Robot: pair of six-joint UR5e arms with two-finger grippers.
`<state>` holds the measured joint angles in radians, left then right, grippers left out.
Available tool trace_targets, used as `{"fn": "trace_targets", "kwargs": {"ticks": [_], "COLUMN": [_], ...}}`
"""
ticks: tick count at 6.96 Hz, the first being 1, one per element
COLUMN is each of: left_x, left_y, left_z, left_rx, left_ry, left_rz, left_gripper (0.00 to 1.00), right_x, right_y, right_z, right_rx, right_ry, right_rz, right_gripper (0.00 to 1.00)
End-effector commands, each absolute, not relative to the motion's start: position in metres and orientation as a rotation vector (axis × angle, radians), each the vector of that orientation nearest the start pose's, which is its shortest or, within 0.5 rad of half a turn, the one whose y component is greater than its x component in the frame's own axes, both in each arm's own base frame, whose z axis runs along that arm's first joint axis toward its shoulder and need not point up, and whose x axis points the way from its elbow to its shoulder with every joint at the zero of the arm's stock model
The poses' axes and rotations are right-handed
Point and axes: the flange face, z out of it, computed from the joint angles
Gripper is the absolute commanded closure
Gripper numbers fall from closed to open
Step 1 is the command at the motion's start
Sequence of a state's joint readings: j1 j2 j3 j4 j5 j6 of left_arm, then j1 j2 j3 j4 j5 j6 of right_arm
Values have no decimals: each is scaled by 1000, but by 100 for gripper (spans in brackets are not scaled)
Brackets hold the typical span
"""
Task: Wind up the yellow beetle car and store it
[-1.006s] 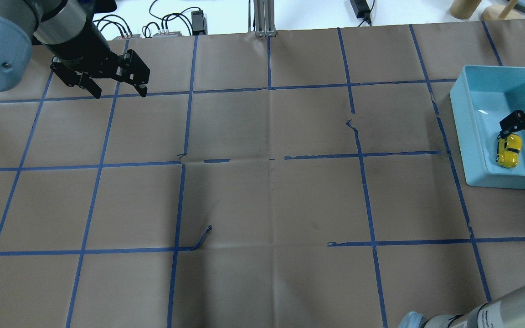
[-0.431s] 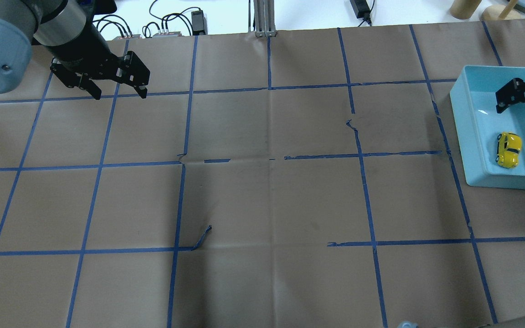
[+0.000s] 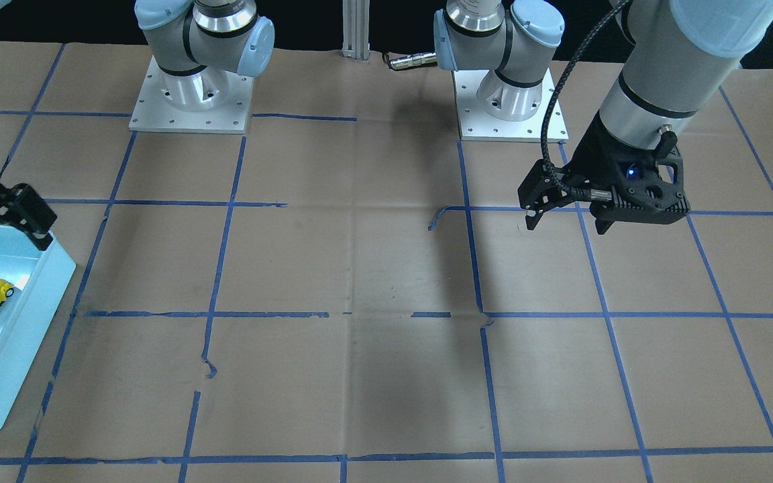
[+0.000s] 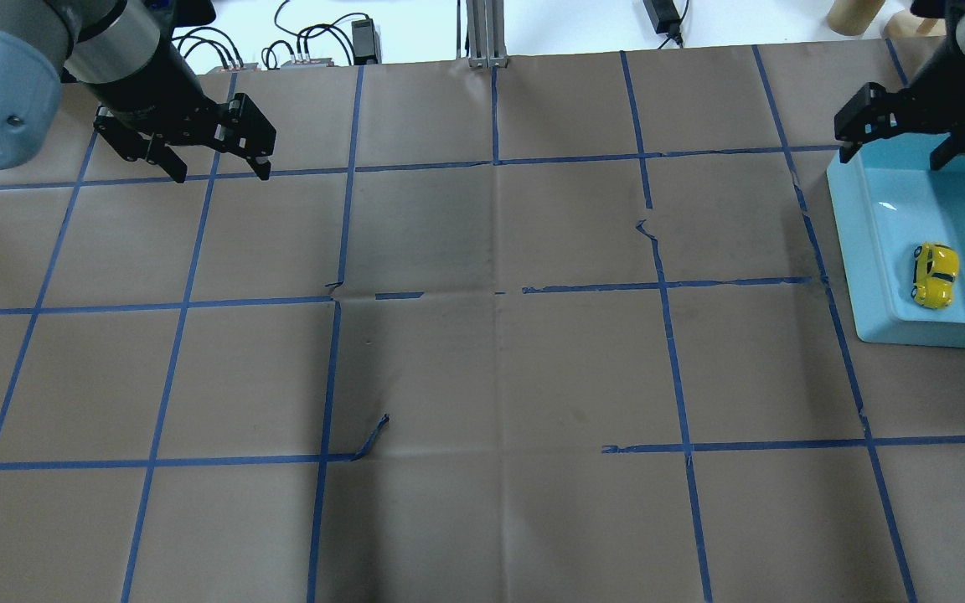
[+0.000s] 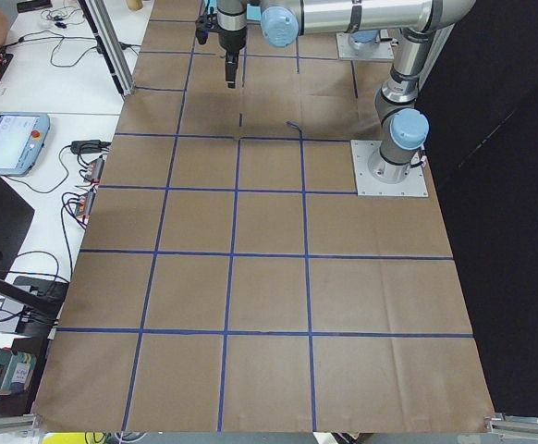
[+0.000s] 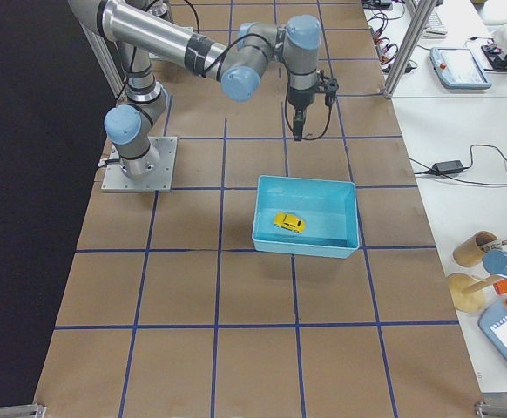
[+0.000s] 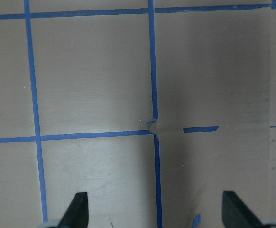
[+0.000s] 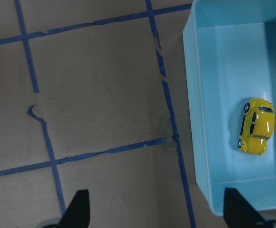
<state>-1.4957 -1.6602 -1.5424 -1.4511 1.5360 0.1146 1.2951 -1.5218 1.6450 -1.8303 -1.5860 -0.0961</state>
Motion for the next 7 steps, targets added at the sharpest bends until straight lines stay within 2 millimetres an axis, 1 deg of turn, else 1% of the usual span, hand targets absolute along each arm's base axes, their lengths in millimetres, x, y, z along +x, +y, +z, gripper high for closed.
{"fn": "trace_targets", "kwargs": {"ticks": [1, 2, 3, 4, 5, 6, 7], "left_x": [-95, -93, -91, -93, -93, -94, -94], "left_y": [-542, -547, -551, -554, -555, -555, -555], "left_z": [469, 470, 472, 466, 466, 464, 463], "left_rx": [58, 58, 52, 44, 49, 51, 51], "left_ry": [3172, 3171, 3172, 3174, 3171, 3170, 3169], "left_rz": [-100, -108, -144, -133, -144, -139, -136], "left_gripper": [0, 0, 0, 0, 0, 0, 0], "right_x": [51, 60, 83, 111, 120, 129, 134], "right_y": [-511, -509, -504, -504, -509, -519, -530], "right_z": [486, 482, 482, 490, 484, 478, 474], "right_rx": [204, 179, 109, 27, 2, -22, -41], "right_ry": [3159, 3146, 3145, 3143, 3122, 3117, 3132], "right_rz": [-208, -159, -118, -135, -90, -44, -27], "right_gripper": [0, 0, 0, 0, 0, 0, 0]}}
